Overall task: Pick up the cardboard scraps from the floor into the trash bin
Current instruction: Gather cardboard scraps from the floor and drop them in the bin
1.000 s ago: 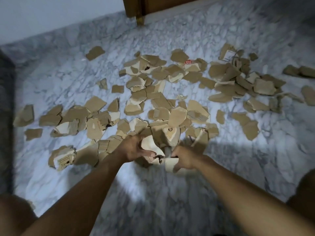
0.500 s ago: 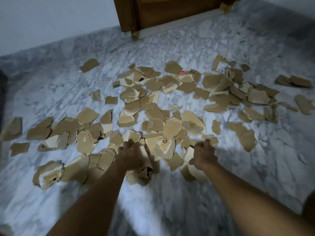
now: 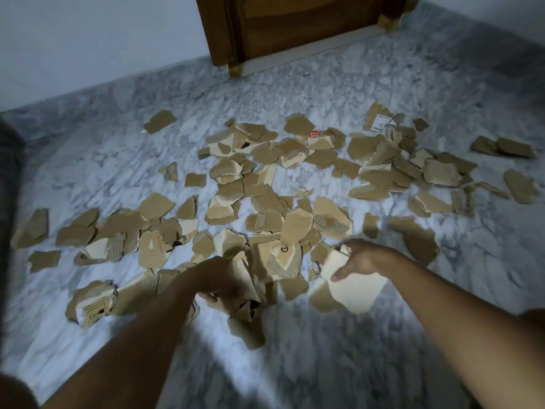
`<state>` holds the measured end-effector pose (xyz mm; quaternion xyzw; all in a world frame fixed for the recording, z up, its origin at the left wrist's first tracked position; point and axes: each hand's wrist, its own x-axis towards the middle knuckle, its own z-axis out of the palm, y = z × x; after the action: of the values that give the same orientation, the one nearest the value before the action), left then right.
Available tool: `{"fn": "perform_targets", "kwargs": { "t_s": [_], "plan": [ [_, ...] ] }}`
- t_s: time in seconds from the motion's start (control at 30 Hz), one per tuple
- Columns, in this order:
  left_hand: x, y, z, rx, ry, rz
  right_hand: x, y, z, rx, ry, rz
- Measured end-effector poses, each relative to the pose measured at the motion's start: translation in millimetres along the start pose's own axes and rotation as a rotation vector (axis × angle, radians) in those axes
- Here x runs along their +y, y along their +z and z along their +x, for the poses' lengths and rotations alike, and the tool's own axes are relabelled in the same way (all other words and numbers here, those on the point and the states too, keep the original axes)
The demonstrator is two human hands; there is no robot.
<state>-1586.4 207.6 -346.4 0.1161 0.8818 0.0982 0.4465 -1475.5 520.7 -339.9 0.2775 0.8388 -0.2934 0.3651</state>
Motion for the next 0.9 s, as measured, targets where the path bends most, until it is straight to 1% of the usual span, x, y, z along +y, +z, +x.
{"fn": "perform_targets", "kwargs": {
  "t_s": [0.03, 0.1, 0.17, 0.2, 0.23, 0.33, 0.4, 0.47, 0.5, 0.53, 0.57, 0.63, 0.67, 0.7, 0.77, 0.87, 0.9],
  "plan": [
    [-4, -6, -5, -0.023, -0.009, -0.004, -9, -5, 1, -0.003, -0.014, 0.024],
    [-18, -16, -4, -0.009, 0.021, 0.064, -30, -3, 5, 0.008, -0.049, 0.065],
    [-29, -19, -4, 0.014, 0.047, 0.148, -53, 9, 15, 0.039, -0.072, 0.144],
    [-34, -18, -4, 0.025, 0.057, 0.136, -65, 19, 21, 0.050, -0.072, 0.199],
    [-38, -15, -4, 0.035, 0.072, 0.128, -76, 31, 28, 0.089, -0.064, 0.226],
    [-52, -3, -2, 0.020, 0.100, 0.054, -96, 74, 50, 0.271, -0.004, 0.120],
    [-60, 3, -3, 0.005, 0.139, -0.028, -99, 99, 62, 0.313, 0.015, 0.179],
    [-60, 10, -8, 0.007, 0.221, 0.017, -94, 112, 60, 0.387, 0.054, 0.246],
    [-56, 13, -14, 0.002, 0.263, 0.071, -91, 112, 53, 0.460, 0.054, 0.251],
    [-49, 19, -20, 0.008, 0.307, 0.108, -86, 108, 49, 0.512, 0.023, 0.244],
    [-42, 27, -27, -0.003, 0.343, 0.123, -82, 101, 43, 0.528, -0.022, 0.265],
    [-30, 51, -37, -0.051, 0.417, 0.169, -74, 78, 31, 0.466, -0.109, 0.378],
    [-26, 65, -38, -0.029, 0.458, 0.213, -68, 65, 28, 0.421, -0.144, 0.409],
    [-24, 78, -36, 0.007, 0.495, 0.280, -63, 51, 21, 0.390, -0.170, 0.392],
    [-23, 97, -25, 0.087, 0.553, 0.331, -52, 24, 14, 0.315, -0.194, 0.305],
    [-25, 110, -10, 0.158, 0.540, 0.348, -31, -6, 4, 0.101, -0.161, 0.250],
    [-27, 113, -9, 0.170, 0.522, 0.353, -25, -9, 2, 0.035, -0.131, 0.196]
  ]
}}
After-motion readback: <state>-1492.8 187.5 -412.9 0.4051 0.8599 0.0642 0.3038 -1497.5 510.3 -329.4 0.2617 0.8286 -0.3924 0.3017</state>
